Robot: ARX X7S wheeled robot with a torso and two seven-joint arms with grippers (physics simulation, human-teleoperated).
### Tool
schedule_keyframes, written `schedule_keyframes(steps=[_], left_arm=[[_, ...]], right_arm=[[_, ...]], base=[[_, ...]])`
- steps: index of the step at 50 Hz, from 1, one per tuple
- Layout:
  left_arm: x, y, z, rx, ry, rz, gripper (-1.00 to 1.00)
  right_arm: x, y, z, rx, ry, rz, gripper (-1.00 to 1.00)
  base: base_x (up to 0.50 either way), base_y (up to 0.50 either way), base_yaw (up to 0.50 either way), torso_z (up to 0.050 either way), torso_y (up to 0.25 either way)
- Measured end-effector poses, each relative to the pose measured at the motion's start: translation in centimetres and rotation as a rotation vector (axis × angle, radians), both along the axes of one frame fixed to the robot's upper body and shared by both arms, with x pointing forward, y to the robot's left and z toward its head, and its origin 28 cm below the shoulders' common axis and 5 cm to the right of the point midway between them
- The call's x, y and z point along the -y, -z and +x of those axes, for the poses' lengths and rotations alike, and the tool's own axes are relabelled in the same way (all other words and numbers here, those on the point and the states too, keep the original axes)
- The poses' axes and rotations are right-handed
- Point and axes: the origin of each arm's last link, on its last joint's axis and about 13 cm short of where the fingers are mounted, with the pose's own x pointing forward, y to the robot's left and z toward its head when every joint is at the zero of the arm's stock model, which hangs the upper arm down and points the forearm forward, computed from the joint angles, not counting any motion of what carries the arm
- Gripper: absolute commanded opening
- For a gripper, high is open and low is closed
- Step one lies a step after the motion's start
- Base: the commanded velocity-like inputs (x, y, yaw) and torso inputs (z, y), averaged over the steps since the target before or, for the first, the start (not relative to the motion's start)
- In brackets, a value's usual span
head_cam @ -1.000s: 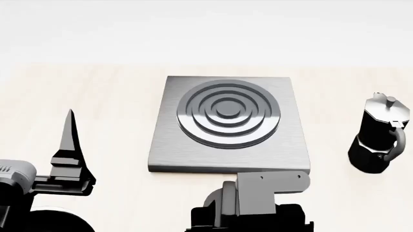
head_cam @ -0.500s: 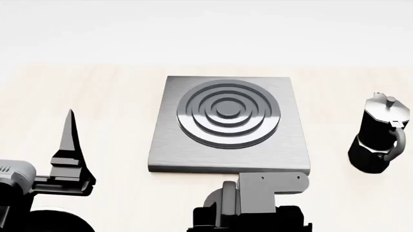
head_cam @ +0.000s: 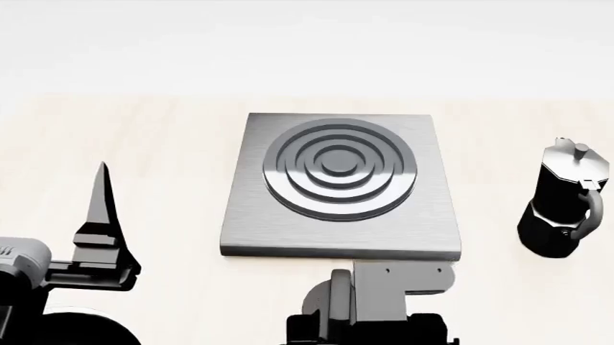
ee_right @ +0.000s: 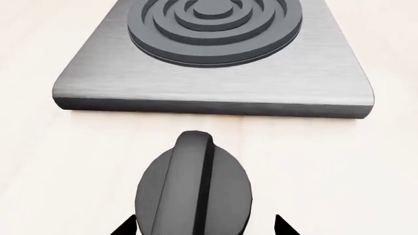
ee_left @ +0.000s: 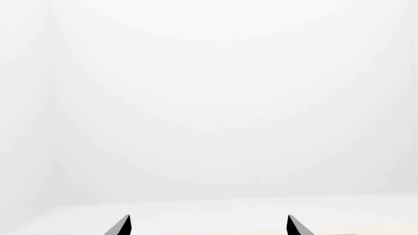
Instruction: Turn on the stove.
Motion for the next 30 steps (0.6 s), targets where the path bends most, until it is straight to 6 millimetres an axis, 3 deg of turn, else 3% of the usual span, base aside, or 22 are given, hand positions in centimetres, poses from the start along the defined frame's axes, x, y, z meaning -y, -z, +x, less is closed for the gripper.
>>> schedule_keyframes(steps=[30], left_arm=[[0.0, 0.0, 0.0, -0.001, -0.001, 0.0, 1.0]], right_arm=[[0.1, 1.3, 0.5, -0.045, 0.004, 0.009, 1.0]], base=[[0.0, 0.0, 0.0, 0.0, 0.0]])
